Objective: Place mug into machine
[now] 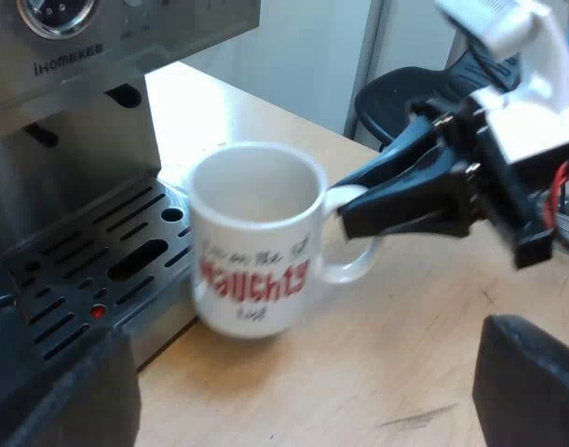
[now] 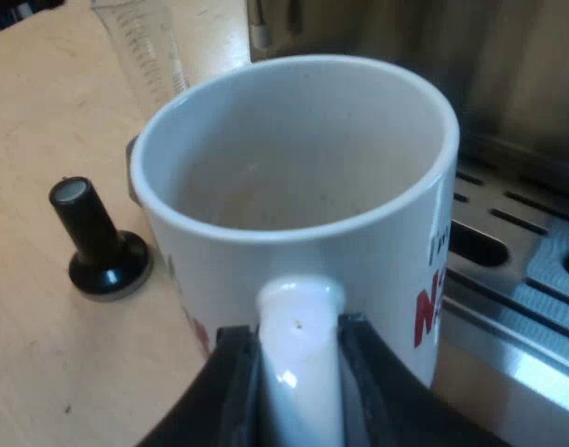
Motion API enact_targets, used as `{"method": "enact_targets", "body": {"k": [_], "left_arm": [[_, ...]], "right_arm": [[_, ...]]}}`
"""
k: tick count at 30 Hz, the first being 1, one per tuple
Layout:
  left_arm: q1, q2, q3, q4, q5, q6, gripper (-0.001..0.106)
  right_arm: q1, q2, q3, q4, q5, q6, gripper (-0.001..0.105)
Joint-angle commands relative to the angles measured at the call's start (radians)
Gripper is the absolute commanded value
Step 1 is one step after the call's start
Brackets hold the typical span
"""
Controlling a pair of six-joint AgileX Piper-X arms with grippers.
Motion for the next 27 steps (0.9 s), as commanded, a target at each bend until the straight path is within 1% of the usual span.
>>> {"method": "enact_targets", "body": {"k": [1,3,6,12,17,20,22,24,27], "left_arm": [[-0.003,-0.003,-0.007,-0.009,0.002,0.005,0.079],[-0.003,-0.003,-0.007,-0.009,0.002,0.005,0.079],[-0.003,-0.003,-0.007,-0.009,0.002,0.005,0.079],[-0.003,-0.003,-0.007,-0.009,0.002,0.005,0.079],[-0.003,-0.003,-0.007,-0.009,0.002,0.005,0.079],[-0.003,-0.003,-0.007,-0.009,0.002,0.005,0.079],[-0.003,-0.003,-0.007,-0.009,0.002,0.005,0.079],[-0.003,-0.003,-0.007,-0.009,0.002,0.005,0.079],[-0.003,-0.003,-0.007,-0.009,0.002,0.005,0.079]], "right_arm": [[0.027,0.035,-0.015,-0.134,0.026,-0.018,0.0],[0.062,0.119,-0.015,-0.242,0.059,-0.018,0.0],[0.089,0.202,-0.015,-0.364,0.083,-0.018,0.0],[0.095,0.346,-0.015,-0.541,0.1,-0.008,0.0],[0.095,0.418,-0.018,-0.616,0.1,-0.008,0.0],[0.095,0.454,-0.04,-0.618,0.1,-0.008,0.0],[0.095,0.473,-0.058,-0.617,0.106,0.014,0.0],[0.095,0.497,-0.087,-0.617,0.147,0.043,0.0],[0.095,0.528,-0.122,-0.6,0.198,0.044,0.0]]}}
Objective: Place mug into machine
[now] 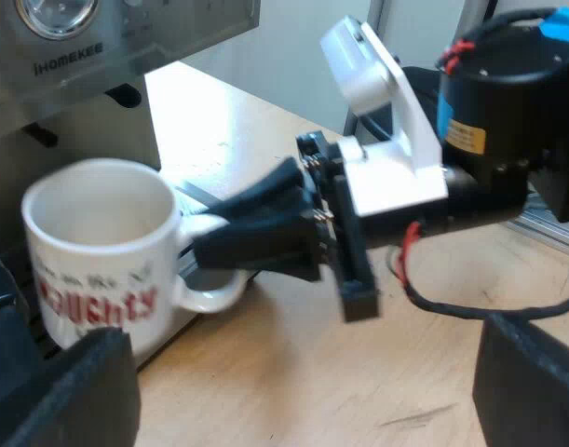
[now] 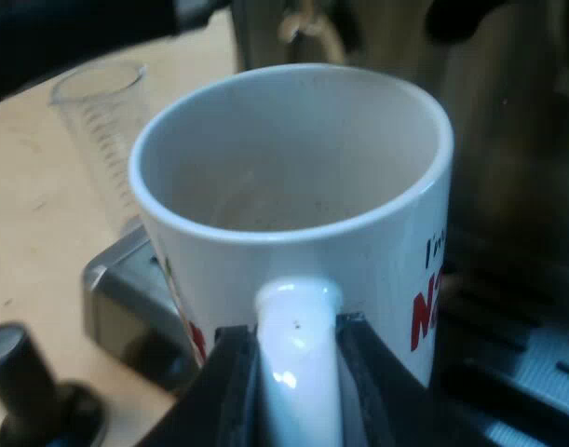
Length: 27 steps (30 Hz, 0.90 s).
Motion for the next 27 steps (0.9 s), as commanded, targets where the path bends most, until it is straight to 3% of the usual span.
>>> {"method": "enact_targets", "body": {"k": [1,27], "left_arm": [[-0.003,-0.003,-0.007,-0.009,0.002,0.005,0.079],[-0.003,-0.003,-0.007,-0.009,0.002,0.005,0.079]], "right_arm": [[0.002,0.008,-0.039,-0.049,0.035,-0.003,0.0],[0.002,0.237,-0.258,0.003,0.035,0.019,0.0]]}}
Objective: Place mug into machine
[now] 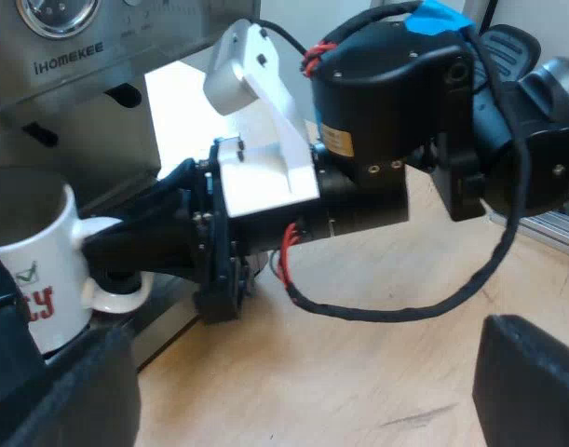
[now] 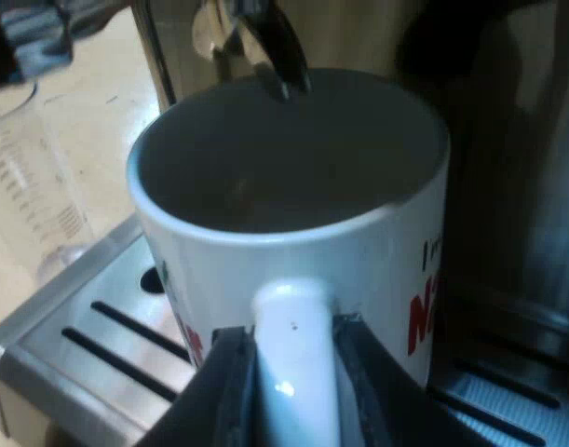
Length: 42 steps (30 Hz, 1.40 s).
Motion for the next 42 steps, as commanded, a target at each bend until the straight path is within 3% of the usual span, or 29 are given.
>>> {"method": "enact_targets", "body": {"k": [1,24,27,28,29,31,34,42], "left_arm": [[-0.003,-0.003,-0.007,-0.009,0.002,0.005,0.079],[-0.003,-0.003,-0.007,-0.009,0.002,0.005,0.079],[-0.003,-0.003,-0.007,-0.009,0.002,0.005,0.079],[-0.003,-0.003,-0.007,-0.009,0.002,0.005,0.079],[-0.003,-0.003,-0.007,-0.009,0.002,0.005,0.079],[-0.003,-0.003,-0.007,-0.009,0.002,0.005,0.079],[-0.003,-0.003,-0.007,-0.009,0.002,0.005,0.079],[-0.003,-0.003,-0.007,-0.009,0.002,0.005,0.079]], "right_arm": [[0.002,0.001,-0.033,-0.054,-0.008,-0.01,0.0],[0.002,0.048,-0.074,-0.077,-0.008,0.005,0.0],[0.002,0.048,-0.074,-0.077,-0.008,0.026,0.008],[0.002,0.048,-0.074,-0.077,-0.008,0.04,0.017],[0.002,0.048,-0.074,-0.077,-0.004,0.059,0.035],[0.002,0.048,-0.074,-0.077,-0.004,0.072,0.048],[0.002,0.048,-0.074,-0.077,-0.004,0.071,0.056],[0.002,0.02,-0.068,-0.058,-0.004,0.071,0.056]]}}
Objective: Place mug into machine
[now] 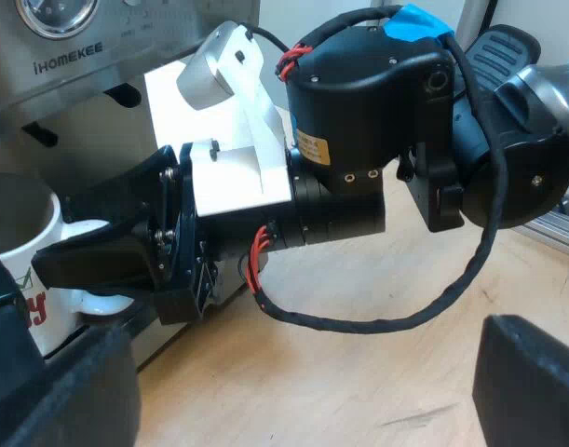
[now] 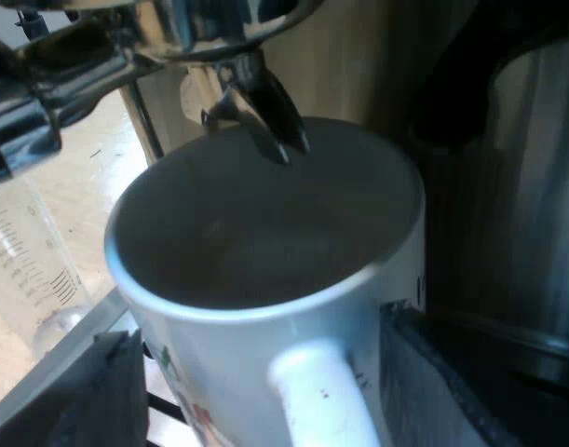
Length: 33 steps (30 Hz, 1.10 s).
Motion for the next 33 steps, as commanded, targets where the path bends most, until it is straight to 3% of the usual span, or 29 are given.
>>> {"method": "enact_targets", "body": {"k": [1,12,33], "left_arm": [[-0.003,-0.003,-0.007,-0.009,0.002,0.005,0.079],[-0.003,-0.003,-0.007,-0.009,0.002,0.005,0.079],[-0.003,-0.003,-0.007,0.002,0.002,0.005,0.079]], "right_arm": [[-0.014,-0.03,-0.027,-0.009,-0.038,-0.003,0.056],[-0.014,-0.111,-0.027,0.214,-0.038,-0.003,0.056],[-0.014,-0.111,-0.027,0.219,-0.043,-0.011,0.056]]}}
